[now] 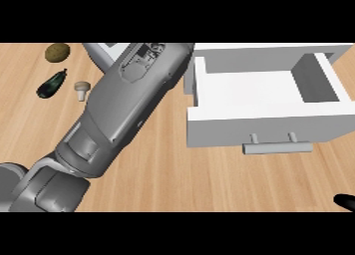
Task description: Pick up the can, place it into the drawer and close the drawer
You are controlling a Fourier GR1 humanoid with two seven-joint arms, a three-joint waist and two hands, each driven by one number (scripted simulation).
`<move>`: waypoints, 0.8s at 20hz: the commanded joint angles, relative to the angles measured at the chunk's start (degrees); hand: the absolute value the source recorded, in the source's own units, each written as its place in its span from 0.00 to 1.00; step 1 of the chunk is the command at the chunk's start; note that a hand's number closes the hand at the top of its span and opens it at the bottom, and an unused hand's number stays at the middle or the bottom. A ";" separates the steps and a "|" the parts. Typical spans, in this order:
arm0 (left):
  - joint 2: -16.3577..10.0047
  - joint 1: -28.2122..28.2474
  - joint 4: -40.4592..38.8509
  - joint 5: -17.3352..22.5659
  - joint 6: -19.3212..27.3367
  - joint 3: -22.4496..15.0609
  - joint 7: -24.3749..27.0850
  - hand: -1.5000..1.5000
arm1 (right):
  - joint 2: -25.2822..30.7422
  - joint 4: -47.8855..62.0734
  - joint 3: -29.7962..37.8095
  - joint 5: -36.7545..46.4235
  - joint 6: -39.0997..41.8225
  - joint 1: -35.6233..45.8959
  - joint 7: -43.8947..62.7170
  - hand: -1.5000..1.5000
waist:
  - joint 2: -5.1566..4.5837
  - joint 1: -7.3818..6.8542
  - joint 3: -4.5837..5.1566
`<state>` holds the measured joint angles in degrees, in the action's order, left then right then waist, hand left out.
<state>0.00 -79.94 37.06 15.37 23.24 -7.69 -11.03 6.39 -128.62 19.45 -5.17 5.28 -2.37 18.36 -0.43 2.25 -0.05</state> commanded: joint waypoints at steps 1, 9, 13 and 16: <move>0.00 -6.59 -5.18 3.66 4.99 -4.75 -0.62 1.00 | 0.21 0.38 -0.61 -1.02 0.84 0.39 0.15 0.00 | -0.25 2.09 -0.09; 0.00 -10.61 -13.67 6.86 5.22 -6.92 2.90 1.00 | -1.32 -2.14 -5.69 4.05 -1.86 2.69 3.46 0.00 | -0.73 2.91 -0.09; 0.00 -12.41 -16.85 8.24 9.13 -7.91 2.74 0.00 | 2.21 -0.28 -2.75 1.28 -0.95 6.22 4.62 0.00 | -0.94 3.49 -0.13; 0.00 -9.59 -17.48 9.24 10.98 -9.17 6.55 0.00 | 2.73 1.39 -1.36 -0.64 0.03 5.86 3.87 0.00 | -0.96 3.70 -0.15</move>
<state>0.00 -90.53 21.43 23.40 31.82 -15.39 -7.06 8.00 -127.85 17.13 -4.52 4.81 2.57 21.64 -1.30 5.49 -0.18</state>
